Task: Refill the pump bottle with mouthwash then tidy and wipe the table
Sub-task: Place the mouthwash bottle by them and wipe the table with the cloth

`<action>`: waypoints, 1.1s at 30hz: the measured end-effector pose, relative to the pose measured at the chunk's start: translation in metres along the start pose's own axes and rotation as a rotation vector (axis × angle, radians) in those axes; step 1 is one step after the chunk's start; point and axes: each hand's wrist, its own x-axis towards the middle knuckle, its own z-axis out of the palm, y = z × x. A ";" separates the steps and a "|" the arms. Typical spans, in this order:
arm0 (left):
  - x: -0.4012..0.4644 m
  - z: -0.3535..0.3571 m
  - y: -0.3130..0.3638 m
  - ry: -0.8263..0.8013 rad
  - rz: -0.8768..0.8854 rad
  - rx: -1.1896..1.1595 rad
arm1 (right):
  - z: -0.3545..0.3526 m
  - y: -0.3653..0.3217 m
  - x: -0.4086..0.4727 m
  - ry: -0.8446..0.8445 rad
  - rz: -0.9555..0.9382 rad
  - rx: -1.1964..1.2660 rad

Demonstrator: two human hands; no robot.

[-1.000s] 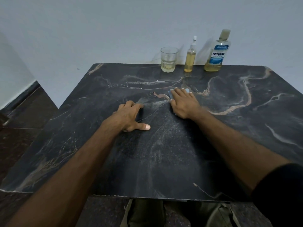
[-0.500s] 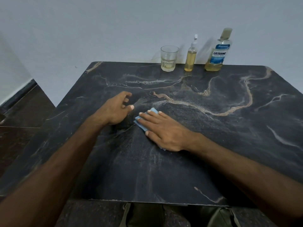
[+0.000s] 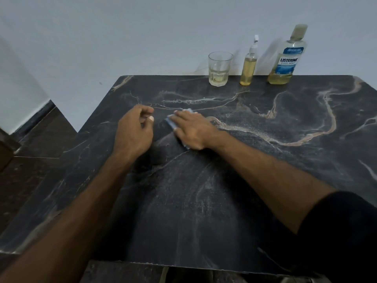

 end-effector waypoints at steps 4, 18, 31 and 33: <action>0.000 -0.007 -0.007 0.016 -0.021 -0.014 | -0.007 0.046 -0.030 0.002 0.157 0.013; 0.007 0.007 -0.001 0.010 0.014 -0.057 | 0.012 -0.058 -0.089 -0.030 -0.234 0.049; 0.006 0.008 -0.012 -0.044 0.000 0.018 | 0.003 0.000 0.045 -0.037 0.043 0.000; 0.001 0.012 -0.009 -0.128 0.019 0.065 | -0.002 0.034 0.036 -0.036 0.150 0.008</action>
